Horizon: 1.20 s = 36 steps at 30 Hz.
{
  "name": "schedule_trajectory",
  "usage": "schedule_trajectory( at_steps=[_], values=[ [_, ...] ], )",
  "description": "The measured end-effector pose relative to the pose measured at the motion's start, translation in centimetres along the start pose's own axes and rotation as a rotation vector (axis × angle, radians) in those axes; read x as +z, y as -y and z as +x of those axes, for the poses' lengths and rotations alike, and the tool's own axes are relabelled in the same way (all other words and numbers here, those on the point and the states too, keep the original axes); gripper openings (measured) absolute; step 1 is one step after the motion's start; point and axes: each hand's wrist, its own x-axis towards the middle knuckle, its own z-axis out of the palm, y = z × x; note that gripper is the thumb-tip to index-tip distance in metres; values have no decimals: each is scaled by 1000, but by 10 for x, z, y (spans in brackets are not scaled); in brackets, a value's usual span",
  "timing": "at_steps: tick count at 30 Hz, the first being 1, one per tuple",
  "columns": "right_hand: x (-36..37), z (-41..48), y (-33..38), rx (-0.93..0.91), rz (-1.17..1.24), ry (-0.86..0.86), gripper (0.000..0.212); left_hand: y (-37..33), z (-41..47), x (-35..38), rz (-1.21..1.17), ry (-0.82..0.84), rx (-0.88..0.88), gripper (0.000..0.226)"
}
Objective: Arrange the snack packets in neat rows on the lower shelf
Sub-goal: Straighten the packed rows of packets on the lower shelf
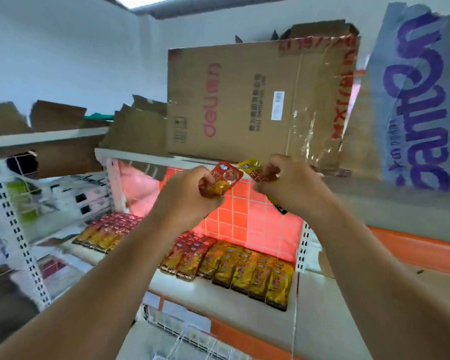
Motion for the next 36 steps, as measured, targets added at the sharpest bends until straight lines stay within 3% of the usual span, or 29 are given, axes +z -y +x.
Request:
schedule_trajectory(
  at_steps=[5, 17, 30, 36],
  values=[
    [64, 20, 19, -63, 25, 42, 20, 52, -12, -11, 31, -38, -74, 27],
    [201, 58, -15, -22, 173, 166, 28, 173, -11, 39, 66, -116, -259, 37],
    [298, 109, -45, 35, 259, 236, 28, 259, 18, 79, 32, -112, -329, 35],
    [321, 116, -55, 60, 186, 274, 30, 285, 22, 89, 60, -132, -306, 36]
  ],
)
